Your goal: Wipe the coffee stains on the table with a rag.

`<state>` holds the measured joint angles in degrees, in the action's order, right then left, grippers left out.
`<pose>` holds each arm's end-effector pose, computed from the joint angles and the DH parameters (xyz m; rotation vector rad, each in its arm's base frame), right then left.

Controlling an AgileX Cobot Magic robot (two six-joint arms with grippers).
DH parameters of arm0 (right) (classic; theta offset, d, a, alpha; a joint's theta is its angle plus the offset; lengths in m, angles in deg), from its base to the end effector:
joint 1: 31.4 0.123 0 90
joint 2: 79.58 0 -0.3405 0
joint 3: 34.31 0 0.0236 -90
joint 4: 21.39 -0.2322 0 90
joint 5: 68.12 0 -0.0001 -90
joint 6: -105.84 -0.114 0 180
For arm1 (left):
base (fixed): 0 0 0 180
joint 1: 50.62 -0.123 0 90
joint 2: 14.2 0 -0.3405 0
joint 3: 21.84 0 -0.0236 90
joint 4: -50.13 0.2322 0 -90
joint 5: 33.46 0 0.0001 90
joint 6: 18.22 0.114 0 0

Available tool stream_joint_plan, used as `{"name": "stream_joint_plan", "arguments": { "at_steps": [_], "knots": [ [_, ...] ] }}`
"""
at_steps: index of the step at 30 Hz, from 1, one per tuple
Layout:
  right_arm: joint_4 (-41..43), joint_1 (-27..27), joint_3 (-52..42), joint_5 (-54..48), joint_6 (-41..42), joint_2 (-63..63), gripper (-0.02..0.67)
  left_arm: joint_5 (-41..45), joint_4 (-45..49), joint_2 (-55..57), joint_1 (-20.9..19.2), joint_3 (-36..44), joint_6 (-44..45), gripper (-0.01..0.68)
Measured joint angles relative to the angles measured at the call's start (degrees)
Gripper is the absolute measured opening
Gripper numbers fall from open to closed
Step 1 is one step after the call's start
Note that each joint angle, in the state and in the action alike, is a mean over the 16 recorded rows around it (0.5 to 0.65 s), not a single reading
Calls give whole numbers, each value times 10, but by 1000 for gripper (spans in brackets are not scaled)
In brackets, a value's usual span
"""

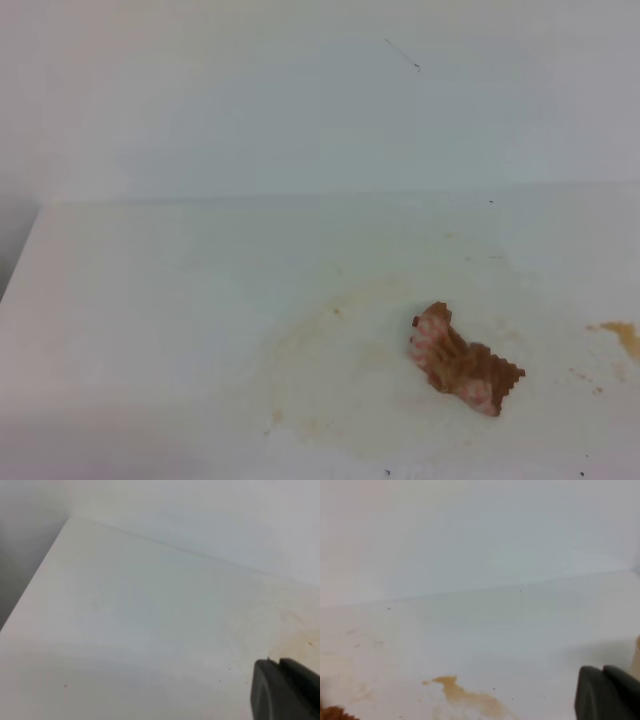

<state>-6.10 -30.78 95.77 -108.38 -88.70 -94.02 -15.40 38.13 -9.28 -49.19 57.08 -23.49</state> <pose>-0.0213 -0.0197 0.3031 0.1553 1.7994 -0.1129 0.0003 -0.0074 0.1777 -0.1899 1.7703 -0.2856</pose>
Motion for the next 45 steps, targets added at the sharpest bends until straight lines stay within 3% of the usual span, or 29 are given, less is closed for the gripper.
{"name": "stream_joint_plan", "arguments": {
  "at_steps": [14,19,33,45],
  "knots": [
    [-1,-36,-2,5,1,3,-2,0,0,0,0,-4,0,-3],
    [-15,-36,-23,56,1,4,-2,0,0,0,0,-3,0,-3],
    [-42,-37,-185,287,-8,60,-1,0,0,0,0,1,0,-4],
    [-40,-37,-289,257,-22,97,-1,0,0,0,0,-1,0,-4]
  ]
}}
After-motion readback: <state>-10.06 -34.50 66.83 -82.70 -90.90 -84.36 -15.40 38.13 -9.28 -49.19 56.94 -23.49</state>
